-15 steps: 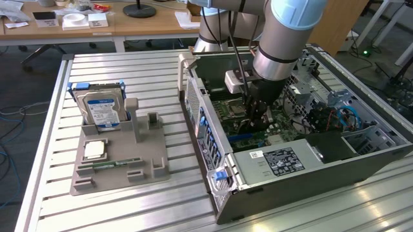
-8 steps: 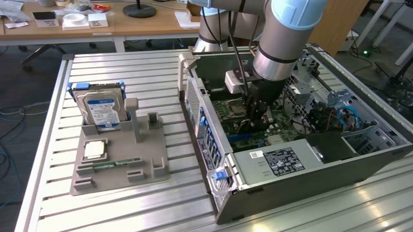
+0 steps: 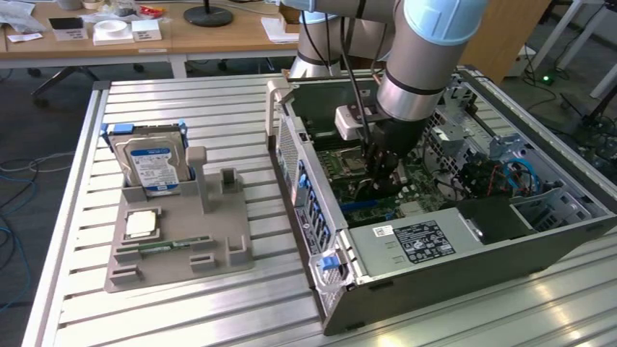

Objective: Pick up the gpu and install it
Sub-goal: 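Insert the gpu into the slot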

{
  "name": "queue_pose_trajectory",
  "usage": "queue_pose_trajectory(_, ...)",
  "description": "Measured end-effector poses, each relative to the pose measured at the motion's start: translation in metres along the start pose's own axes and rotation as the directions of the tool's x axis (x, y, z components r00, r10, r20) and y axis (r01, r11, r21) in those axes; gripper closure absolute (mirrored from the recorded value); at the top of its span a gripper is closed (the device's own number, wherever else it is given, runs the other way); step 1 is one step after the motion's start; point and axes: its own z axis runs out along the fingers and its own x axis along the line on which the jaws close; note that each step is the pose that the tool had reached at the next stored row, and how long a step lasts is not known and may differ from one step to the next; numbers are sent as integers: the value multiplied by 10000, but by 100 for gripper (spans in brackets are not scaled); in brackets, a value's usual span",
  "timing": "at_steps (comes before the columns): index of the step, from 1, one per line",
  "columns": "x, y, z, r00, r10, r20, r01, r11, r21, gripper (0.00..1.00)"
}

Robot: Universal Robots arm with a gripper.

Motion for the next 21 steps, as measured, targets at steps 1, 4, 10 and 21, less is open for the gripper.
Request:
queue_pose_trajectory(1, 0, 0, 0, 10000, 1, 0, -1, 10000, 0, 74)
queue_pose_trajectory(4, 0, 11, 0, 10000, 2, 0, -2, 10000, 0, 74)
queue_pose_trajectory(10, 8, 16, -1, 10000, 2, 0, -2, 10000, 0, 74)
queue_pose_trajectory(21, 9, 42, 1, 10000, 1, 0, -1, 10000, -1, 74)
